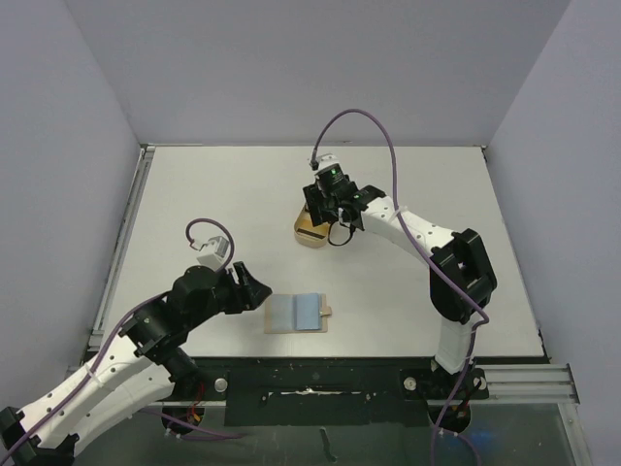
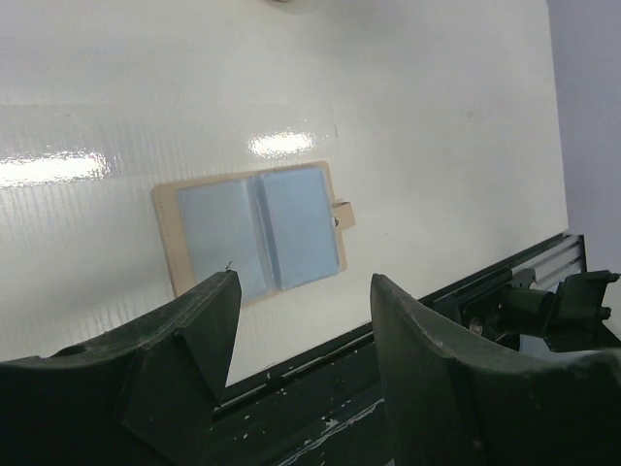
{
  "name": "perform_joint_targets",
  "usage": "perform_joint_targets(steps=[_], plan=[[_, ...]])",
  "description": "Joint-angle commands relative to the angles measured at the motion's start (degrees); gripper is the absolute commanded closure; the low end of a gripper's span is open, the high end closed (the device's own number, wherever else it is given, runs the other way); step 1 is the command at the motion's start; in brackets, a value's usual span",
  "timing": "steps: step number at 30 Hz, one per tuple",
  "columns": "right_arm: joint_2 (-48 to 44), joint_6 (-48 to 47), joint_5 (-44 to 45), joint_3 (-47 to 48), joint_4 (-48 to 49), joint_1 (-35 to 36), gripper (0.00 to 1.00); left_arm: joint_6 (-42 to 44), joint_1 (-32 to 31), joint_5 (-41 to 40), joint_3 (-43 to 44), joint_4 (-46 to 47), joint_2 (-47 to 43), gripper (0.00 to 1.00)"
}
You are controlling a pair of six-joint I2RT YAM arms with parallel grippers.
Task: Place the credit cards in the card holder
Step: Pick up the credit card from the storage box.
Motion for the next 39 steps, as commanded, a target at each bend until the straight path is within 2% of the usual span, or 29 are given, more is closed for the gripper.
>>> perform_joint_targets(steps=[1,8,16,25,39], plan=[[1.4,-18.9,-2.0,3.6,7.1,0.1,0.36,-1.0,-0.2,-2.5,2.9,-1.6,-2.4,0.45],[6.6,-31.3,-3.6,8.2,8.4,0.1,0.31,0.2,-0.2,-2.6,7.5,-6.1,-3.8,0.45],[13.4,-38.1,1.4,14.6,7.5,-0.2,0.28,0.7,-0.2,-3.8,8.5,-7.7,-6.9,0.45],[16.9,-39.1,5.6,17.7,7.6,-1.0,0.29,0.5,-0.4,-4.5,8.0,-7.7,-8.8,0.45],[17.8,-40.4,5.1,17.6,7.8,-2.1,0.42,0.4,-0.4,-5.3,7.8,-7.4,-10.0,0.45]])
